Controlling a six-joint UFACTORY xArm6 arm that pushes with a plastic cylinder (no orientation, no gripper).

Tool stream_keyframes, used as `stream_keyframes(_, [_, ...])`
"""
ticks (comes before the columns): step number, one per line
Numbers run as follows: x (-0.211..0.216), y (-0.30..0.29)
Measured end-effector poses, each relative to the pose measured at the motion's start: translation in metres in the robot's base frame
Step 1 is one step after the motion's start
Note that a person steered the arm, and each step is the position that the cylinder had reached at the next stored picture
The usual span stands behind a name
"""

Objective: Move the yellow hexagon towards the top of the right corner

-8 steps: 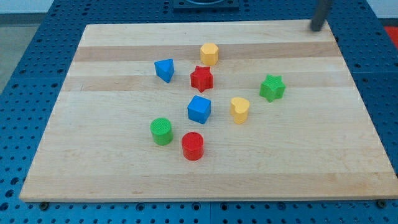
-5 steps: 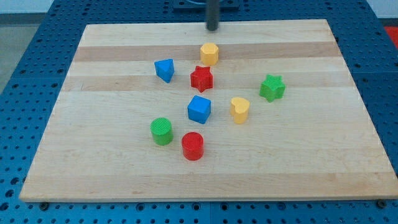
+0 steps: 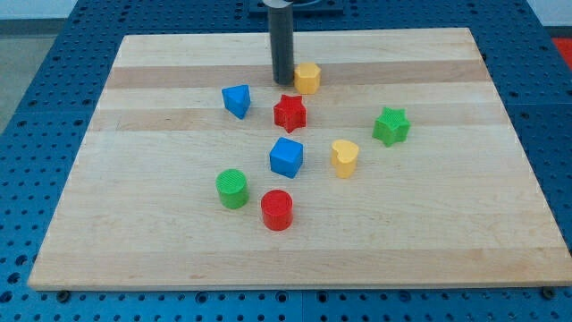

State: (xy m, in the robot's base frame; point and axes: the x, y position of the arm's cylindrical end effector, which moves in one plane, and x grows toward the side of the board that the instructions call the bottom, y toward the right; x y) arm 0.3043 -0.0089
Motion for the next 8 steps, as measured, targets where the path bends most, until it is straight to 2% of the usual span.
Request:
stream_keyframes(2, [0.005, 0.079])
stream_keyframes(4, [0.051, 0.08])
stream_keyframes(6, [0.032, 0.149])
stream_keyframes(8, [-0.016, 0.184])
